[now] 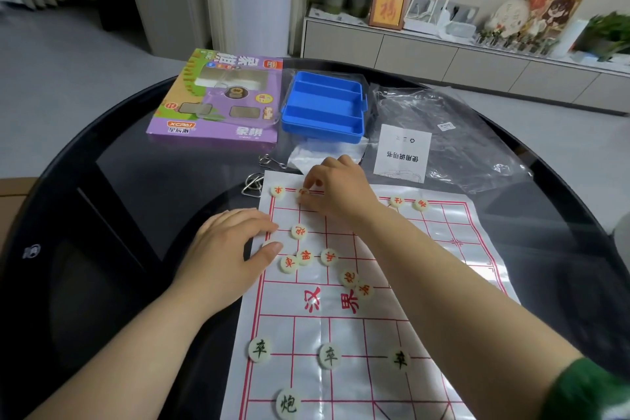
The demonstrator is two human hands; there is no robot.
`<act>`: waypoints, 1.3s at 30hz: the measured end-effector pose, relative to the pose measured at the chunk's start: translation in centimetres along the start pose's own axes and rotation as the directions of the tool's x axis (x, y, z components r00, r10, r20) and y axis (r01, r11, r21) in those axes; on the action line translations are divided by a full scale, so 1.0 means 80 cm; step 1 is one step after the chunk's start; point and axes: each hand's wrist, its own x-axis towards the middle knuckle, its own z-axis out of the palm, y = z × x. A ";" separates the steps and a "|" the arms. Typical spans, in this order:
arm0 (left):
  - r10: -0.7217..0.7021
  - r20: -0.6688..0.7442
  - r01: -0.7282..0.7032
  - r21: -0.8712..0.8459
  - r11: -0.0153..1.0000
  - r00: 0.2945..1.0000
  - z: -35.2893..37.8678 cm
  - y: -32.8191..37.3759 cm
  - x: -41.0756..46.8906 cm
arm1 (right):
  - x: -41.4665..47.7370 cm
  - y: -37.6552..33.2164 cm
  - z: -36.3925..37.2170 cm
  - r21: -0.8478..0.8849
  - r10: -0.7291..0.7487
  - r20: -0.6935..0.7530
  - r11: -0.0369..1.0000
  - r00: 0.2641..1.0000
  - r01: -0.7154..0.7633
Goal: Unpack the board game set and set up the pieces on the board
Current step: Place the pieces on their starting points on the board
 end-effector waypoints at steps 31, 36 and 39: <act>-0.088 0.043 0.091 -0.071 0.993 0.995 -0.016 0.012 -0.009 | -0.060 -0.013 -0.022 0.186 -0.099 0.108 0.979 0.989 0.078; -0.107 0.021 0.109 -0.088 0.990 0.994 -0.018 0.008 -0.012 | -0.083 0.015 -0.033 0.172 -0.028 0.060 0.985 0.998 0.017; -0.118 0.019 0.120 -0.084 0.989 0.993 -0.021 0.007 -0.014 | -0.100 0.031 -0.036 0.167 0.010 0.041 0.986 0.999 -0.017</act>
